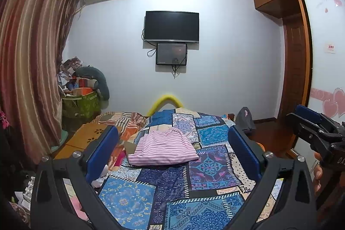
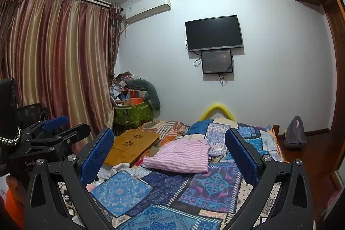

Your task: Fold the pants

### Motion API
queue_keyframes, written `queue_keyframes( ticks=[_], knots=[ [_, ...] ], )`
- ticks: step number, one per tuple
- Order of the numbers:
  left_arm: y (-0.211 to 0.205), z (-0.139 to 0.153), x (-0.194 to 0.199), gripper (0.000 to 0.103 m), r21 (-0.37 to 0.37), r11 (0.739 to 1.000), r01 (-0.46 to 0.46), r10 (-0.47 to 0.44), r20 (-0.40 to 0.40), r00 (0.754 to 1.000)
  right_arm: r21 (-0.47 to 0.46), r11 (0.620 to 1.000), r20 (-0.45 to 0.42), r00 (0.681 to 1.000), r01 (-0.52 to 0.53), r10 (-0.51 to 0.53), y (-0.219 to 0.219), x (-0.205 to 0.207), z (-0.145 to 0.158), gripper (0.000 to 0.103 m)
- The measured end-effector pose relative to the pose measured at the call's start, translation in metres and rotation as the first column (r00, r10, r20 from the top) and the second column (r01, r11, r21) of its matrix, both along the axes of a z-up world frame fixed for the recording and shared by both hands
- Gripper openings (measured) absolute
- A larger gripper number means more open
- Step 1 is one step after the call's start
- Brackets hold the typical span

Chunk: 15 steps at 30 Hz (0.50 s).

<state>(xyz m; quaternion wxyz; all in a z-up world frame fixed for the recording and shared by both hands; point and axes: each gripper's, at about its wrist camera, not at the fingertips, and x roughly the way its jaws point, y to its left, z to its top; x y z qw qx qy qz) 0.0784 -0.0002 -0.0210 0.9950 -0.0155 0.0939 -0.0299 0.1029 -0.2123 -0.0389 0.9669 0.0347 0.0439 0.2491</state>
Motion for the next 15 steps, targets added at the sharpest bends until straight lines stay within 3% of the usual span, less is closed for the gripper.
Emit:
queue_keyframes(
  ticks=[15],
  knots=[
    [0.0037, -0.0029, 0.0066, 0.103, -0.021, 1.0, -0.003, 0.003, -0.015, 1.0, -0.012, 1.0, -0.016, 1.0, 0.001, -0.001, 0.0015, -0.0004, -0.0003, 0.103]
  ],
)
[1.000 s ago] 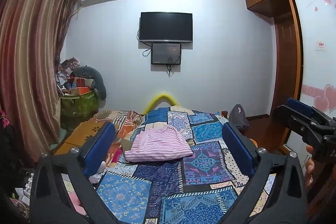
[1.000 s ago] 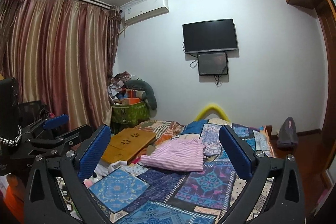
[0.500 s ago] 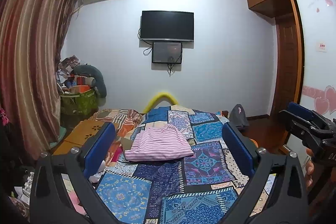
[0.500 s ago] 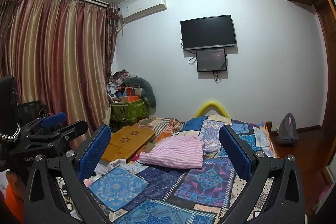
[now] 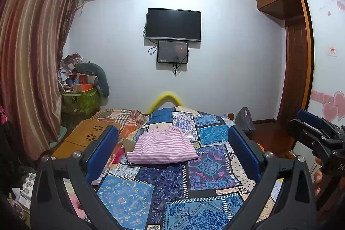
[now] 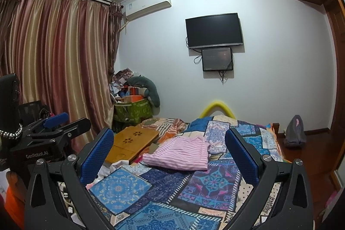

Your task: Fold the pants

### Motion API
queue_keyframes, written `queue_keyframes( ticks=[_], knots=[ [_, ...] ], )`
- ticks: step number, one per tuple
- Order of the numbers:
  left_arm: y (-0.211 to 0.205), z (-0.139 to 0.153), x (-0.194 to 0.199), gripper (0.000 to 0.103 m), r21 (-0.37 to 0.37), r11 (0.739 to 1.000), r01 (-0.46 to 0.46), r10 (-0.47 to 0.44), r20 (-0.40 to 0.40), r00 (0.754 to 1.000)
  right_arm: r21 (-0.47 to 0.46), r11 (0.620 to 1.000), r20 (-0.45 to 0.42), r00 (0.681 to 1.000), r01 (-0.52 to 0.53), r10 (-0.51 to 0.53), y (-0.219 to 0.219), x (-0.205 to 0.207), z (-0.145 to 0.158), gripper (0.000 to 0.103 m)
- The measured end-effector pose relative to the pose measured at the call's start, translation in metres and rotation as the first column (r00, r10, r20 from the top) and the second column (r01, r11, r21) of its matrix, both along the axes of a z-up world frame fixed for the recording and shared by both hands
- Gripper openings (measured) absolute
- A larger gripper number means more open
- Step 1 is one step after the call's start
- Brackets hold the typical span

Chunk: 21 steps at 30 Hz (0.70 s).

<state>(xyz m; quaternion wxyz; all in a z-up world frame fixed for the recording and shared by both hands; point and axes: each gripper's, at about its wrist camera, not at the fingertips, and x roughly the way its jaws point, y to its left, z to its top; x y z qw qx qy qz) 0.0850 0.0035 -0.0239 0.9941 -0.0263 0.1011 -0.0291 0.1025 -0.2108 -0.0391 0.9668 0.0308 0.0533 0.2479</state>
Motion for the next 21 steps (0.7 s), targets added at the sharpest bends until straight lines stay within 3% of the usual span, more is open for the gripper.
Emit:
queue_keyframes(
  ticks=[21],
  knots=[
    [-0.0043, 0.0018, -0.0049, 0.103, 0.017, 1.0, 0.021, -0.021, 0.005, 1.0, 0.009, 1.0, -0.001, 1.0, -0.005, 0.005, 0.0009, 0.0004, 0.0018, 0.103]
  ],
)
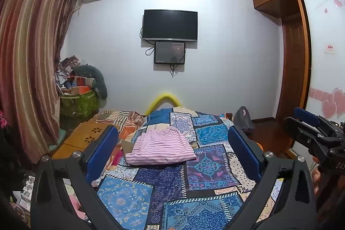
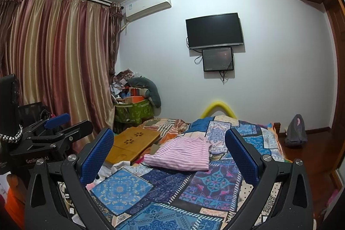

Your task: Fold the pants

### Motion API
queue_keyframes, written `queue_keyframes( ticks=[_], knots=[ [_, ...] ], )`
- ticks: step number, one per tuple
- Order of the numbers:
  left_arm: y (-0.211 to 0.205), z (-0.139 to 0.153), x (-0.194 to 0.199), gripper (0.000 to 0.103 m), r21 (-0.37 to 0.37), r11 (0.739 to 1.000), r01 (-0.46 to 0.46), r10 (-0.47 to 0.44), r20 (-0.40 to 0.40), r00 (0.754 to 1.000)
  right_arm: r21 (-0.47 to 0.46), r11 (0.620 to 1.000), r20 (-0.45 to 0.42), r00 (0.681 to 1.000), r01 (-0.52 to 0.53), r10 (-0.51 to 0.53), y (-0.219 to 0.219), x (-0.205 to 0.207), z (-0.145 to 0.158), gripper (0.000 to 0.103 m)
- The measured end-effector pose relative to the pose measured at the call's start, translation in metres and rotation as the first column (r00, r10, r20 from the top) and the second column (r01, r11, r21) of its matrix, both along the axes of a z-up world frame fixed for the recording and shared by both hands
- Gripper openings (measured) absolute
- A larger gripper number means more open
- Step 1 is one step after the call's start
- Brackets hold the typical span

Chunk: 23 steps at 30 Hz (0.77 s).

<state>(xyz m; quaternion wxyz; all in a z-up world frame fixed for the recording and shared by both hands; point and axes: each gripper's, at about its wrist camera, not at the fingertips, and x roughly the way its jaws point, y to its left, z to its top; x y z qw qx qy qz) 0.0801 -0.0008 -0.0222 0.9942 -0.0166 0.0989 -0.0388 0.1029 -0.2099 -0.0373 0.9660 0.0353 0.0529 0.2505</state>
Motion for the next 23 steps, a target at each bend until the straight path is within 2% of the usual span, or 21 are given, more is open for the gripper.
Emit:
queue_keyframes(
  ticks=[14, 23],
  knots=[
    [-0.0005, 0.001, -0.0006, 0.103, -0.019, 0.999, 0.031, -0.031, -0.008, 0.999, 0.014, 1.0, 0.001, 1.0, -0.002, 0.002, -0.0021, 0.0002, -0.0019, 0.103],
    [-0.001, 0.0005, 0.0002, 0.103, -0.011, 1.0, 0.015, -0.015, -0.008, 1.0, 0.012, 1.0, -0.001, 1.0, -0.003, 0.003, -0.0009, 0.0001, -0.0029, 0.103]
  ],
)
